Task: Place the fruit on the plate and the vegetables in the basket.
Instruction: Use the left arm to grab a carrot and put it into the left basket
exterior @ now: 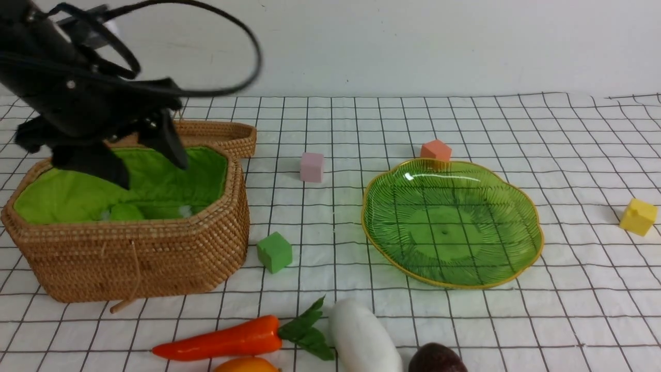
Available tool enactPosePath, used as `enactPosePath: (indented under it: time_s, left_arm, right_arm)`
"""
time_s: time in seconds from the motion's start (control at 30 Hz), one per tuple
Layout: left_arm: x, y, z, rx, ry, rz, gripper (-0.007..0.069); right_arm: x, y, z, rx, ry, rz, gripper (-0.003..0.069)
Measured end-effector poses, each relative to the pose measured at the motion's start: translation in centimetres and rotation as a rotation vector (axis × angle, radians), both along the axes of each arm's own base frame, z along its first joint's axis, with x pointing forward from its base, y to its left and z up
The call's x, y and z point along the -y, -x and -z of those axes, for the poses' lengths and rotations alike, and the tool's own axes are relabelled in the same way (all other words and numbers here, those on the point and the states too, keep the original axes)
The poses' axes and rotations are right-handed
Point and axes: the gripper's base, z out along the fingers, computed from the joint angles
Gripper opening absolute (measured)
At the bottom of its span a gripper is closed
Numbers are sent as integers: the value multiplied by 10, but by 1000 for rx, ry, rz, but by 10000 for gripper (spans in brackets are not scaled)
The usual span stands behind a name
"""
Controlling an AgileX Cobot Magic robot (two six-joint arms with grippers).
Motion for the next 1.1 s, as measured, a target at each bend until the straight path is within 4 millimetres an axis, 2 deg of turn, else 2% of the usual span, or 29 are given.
enactPosePath:
  time_s: [0.03, 0.07, 0.1, 0.17, 0.23, 0.27, 0.3, 0.33, 0.37, 0.47, 0.67, 0.9, 1.1]
  left_arm:
    - [7, 3, -1, 5, -8, 42, 542]
    - [30, 11, 0, 24, -46, 192, 542]
    - [37, 13, 2, 28, -60, 236, 542]
    - [78, 24, 21, 46, -185, 556, 542]
    - [93, 24, 40, 38, -264, 728, 542]
    - [96, 25, 42, 37, -272, 751, 542]
    - [104, 22, 60, 15, -319, 870, 542]
    - [106, 22, 65, 8, -328, 896, 542]
    - [110, 17, 83, -29, -352, 959, 542]
    - [108, 6, 106, -91, -367, 970, 540]
    - [102, -11, 139, -174, -379, 949, 531]
    - [105, -16, 166, -244, -381, 960, 528]
    - [106, -19, 181, -284, -379, 963, 526]
  right_arm:
    - [0, 0, 0, 0, 0, 0, 243]
    - [0, 0, 0, 0, 0, 0, 243]
    - [0, 0, 0, 0, 0, 0, 243]
    - [0, 0, 0, 0, 0, 0, 243]
    - [0, 0, 0, 0, 0, 0, 243]
    - [0, 0, 0, 0, 0, 0, 243]
    - [0, 0, 0, 0, 0, 0, 243]
    - [0, 0, 0, 0, 0, 0, 243]
    - [0, 0, 0, 0, 0, 0, 243]
    - [0, 0, 0, 0, 0, 0, 243]
    - [0, 0, 0, 0, 0, 0, 243]
    - [0, 0, 0, 0, 0, 0, 243]
    - [0, 0, 0, 0, 0, 0, 243]
